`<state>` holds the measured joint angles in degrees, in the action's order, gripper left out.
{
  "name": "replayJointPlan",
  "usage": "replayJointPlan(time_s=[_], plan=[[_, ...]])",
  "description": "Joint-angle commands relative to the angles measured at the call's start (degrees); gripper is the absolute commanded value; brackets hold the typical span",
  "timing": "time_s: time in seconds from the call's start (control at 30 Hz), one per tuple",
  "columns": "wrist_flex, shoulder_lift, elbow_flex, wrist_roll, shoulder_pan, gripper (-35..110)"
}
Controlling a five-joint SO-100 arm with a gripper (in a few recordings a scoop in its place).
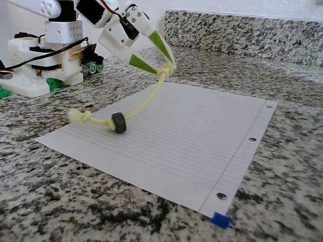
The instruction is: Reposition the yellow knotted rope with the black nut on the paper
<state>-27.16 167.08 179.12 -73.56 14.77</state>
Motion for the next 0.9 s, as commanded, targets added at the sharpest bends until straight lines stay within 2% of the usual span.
replayJointPlan(time_s=[0.0, 0.17, 0.33, 0.4, 0.7, 0.87], plan=[[-4.39, 1.32, -0.18, 1.14, 2.37, 0], [-7.73, 2.37, -0.18, 1.41, 5.71, 0], [-11.43, 3.60, -0.26, 1.41, 7.21, 54], [-11.95, 4.48, -0.26, 1.41, 7.56, 67], [-14.94, 7.03, -0.97, 1.41, 6.94, 70], [-20.39, 9.76, -5.98, -1.58, 2.02, 60]])
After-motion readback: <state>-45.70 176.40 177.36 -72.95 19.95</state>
